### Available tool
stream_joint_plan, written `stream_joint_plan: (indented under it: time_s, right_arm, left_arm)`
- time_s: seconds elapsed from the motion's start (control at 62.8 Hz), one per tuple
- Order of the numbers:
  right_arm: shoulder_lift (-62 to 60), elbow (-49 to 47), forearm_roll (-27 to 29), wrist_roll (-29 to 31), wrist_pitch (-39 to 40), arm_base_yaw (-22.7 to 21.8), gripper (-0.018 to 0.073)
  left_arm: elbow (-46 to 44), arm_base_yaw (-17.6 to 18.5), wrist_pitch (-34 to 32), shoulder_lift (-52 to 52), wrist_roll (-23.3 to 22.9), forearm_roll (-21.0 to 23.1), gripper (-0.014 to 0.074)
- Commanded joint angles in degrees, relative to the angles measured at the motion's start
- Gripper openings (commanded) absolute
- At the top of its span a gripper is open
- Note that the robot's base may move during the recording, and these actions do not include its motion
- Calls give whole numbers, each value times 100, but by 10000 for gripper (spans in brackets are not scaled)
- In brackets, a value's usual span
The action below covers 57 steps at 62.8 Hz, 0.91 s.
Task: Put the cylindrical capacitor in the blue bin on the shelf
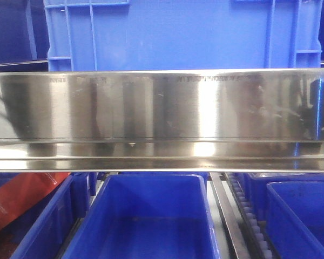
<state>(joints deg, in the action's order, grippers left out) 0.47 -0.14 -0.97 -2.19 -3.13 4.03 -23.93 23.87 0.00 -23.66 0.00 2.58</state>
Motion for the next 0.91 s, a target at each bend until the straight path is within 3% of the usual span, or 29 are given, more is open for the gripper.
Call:
stream_joint_plan:
  time_s: [0.0,0.382,0.892]
  right_arm:
    - [-47,14,21,20,130,-64,-167]
    - [-47,14,21,20,131,-438,-167]
    - [-47,14,21,20,183,-436,-167]
  left_arm:
    - [-8,-27,-110,37,0,33,-111]
    - [-8,-27,-110,37,0,33,-111]
    - [-8,-27,-110,37,0,33,-111]
